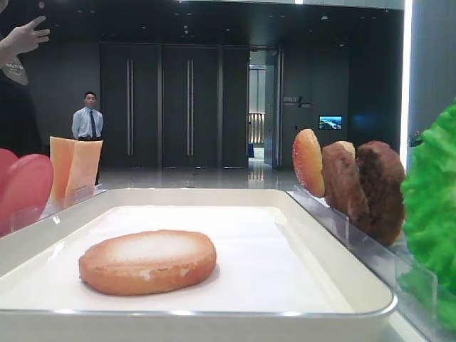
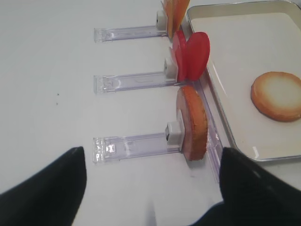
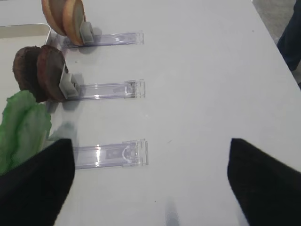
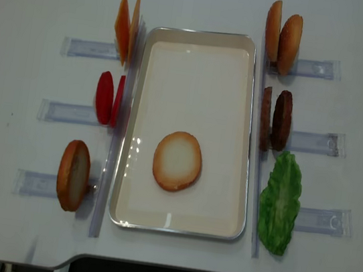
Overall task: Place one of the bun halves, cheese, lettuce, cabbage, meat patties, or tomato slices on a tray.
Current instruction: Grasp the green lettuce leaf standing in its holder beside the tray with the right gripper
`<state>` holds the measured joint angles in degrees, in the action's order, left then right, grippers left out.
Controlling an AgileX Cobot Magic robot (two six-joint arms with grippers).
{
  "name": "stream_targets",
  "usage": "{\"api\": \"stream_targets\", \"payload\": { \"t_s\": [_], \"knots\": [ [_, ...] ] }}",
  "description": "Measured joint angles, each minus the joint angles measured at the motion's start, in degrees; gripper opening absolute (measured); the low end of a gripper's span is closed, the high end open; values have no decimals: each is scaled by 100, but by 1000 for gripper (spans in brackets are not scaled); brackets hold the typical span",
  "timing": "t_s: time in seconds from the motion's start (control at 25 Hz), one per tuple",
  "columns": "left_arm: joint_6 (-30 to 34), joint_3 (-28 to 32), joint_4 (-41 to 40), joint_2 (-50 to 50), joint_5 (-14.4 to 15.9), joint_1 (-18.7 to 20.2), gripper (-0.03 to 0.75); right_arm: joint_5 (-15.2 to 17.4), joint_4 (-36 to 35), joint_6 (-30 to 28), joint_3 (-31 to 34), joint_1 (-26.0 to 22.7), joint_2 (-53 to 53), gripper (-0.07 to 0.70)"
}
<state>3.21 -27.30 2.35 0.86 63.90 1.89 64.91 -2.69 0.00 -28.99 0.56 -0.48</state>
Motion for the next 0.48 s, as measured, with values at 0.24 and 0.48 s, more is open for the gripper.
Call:
{"api": "stream_targets", "payload": {
  "t_s": [0.24, 0.48],
  "knots": [
    [0, 0, 0, 0, 0, 0, 639, 0, 0, 0, 0, 0, 0, 538],
    [0, 0, 0, 0, 0, 0, 610, 0, -4, 0, 0, 0, 0, 516]
  ]
}}
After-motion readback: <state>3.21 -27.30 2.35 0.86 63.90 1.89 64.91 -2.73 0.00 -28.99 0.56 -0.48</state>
